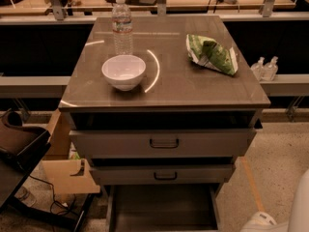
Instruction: Close bottom drawer
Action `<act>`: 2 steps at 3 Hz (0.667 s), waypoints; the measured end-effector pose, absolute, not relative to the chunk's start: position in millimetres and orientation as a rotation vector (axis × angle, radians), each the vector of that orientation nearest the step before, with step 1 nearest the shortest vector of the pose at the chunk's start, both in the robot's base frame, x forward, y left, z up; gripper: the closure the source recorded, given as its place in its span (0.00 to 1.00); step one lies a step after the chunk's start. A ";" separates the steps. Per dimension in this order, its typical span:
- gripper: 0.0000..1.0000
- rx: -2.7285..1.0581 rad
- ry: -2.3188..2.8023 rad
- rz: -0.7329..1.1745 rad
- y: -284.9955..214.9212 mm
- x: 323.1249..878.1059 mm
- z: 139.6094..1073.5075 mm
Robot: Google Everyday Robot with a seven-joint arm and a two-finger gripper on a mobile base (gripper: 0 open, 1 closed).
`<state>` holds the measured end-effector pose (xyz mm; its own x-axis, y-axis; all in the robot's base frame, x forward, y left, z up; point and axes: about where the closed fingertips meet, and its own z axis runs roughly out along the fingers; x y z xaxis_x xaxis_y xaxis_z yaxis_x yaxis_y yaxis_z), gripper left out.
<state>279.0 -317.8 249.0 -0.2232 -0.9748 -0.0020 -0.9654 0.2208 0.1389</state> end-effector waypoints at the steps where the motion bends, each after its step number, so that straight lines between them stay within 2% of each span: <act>1: 1.00 1.983 -2.353 -0.170 -305.7 272.4 228.0; 2: 1.00 2.071 -2.284 -0.178 -289.3 273.1 206.3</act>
Offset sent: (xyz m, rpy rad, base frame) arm -0.0070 0.0555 -0.0750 0.0452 -0.0340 0.2208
